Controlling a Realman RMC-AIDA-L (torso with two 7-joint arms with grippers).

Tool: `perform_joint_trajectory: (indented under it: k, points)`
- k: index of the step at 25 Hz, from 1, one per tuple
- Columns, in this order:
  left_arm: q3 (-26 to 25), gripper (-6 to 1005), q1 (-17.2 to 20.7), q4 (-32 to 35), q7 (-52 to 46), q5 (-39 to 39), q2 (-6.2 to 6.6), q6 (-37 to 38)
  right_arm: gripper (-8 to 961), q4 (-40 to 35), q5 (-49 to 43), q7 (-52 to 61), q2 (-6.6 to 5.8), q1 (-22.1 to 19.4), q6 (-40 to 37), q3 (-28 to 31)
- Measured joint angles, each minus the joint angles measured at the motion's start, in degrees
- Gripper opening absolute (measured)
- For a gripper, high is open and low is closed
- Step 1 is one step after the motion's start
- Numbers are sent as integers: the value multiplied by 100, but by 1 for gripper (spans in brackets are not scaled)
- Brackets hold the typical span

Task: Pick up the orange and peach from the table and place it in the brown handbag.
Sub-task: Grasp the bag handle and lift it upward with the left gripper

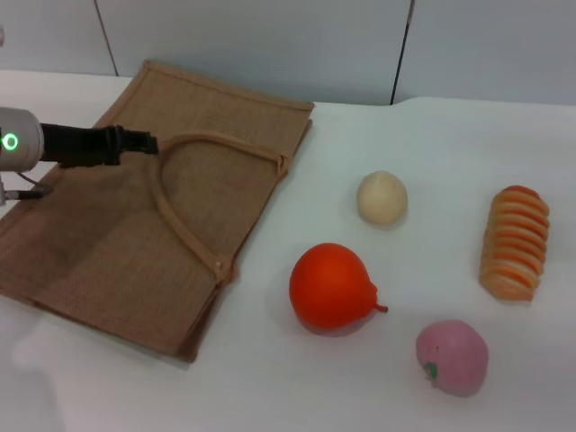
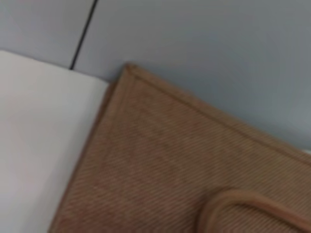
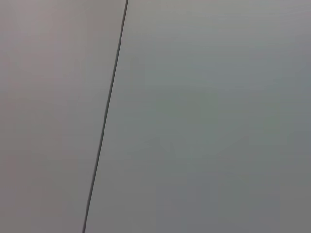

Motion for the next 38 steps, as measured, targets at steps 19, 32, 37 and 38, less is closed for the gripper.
perform_joint_trajectory:
  k: [19, 32, 37, 38]
  points:
    - [49, 680, -441, -659, 551, 540, -69, 910, 548, 0, 12, 0, -1, 28, 13, 26]
    - [272, 654, -545, -1071, 830, 559, -71, 1478, 547, 0, 17, 0, 1, 34, 12, 42]
    - [283, 651, -566, -1145, 950, 562, -72, 1602, 546, 0, 21, 0, 1, 39, 12, 45]
    - [292, 650, -572, -1152, 969, 564, -75, 1625, 546, 0, 21, 0, 1, 41, 12, 45]
